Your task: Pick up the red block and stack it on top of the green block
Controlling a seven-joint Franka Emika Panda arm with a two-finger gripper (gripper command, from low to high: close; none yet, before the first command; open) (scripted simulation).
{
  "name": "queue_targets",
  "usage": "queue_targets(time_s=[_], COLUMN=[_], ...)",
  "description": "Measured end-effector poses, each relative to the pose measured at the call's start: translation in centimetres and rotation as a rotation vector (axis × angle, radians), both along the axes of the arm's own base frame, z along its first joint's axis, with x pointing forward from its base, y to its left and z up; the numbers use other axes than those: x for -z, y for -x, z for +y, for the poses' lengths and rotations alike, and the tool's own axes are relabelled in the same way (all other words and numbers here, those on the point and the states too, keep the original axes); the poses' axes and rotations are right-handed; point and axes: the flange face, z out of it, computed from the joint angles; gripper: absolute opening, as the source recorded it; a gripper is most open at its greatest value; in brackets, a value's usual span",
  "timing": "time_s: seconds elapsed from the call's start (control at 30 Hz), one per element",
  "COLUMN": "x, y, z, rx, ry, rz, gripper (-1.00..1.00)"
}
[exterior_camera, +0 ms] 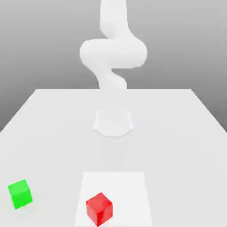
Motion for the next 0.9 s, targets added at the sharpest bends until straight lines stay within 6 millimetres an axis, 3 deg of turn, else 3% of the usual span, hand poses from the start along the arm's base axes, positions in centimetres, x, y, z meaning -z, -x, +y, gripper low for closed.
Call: queue_targets(time_s=[0.2,0.4,0.6,0.8,0.9], x=[10.7,22.1,33.5,43.9,48.0], y=[-6.8,-10.5,-11.3,-9.6,-9.1], z=[-0.8,-0.9,-1.3,-2.5,-2.9], rx=[-0.157,-0.299,-0.433,-0.559,-0.588], ry=[0.032,0.080,0.149,0.241,0.266], rz=[0.173,0.333,0.491,0.648,0.681], gripper=[0.00,0.00,0.00,0.00,0.00])
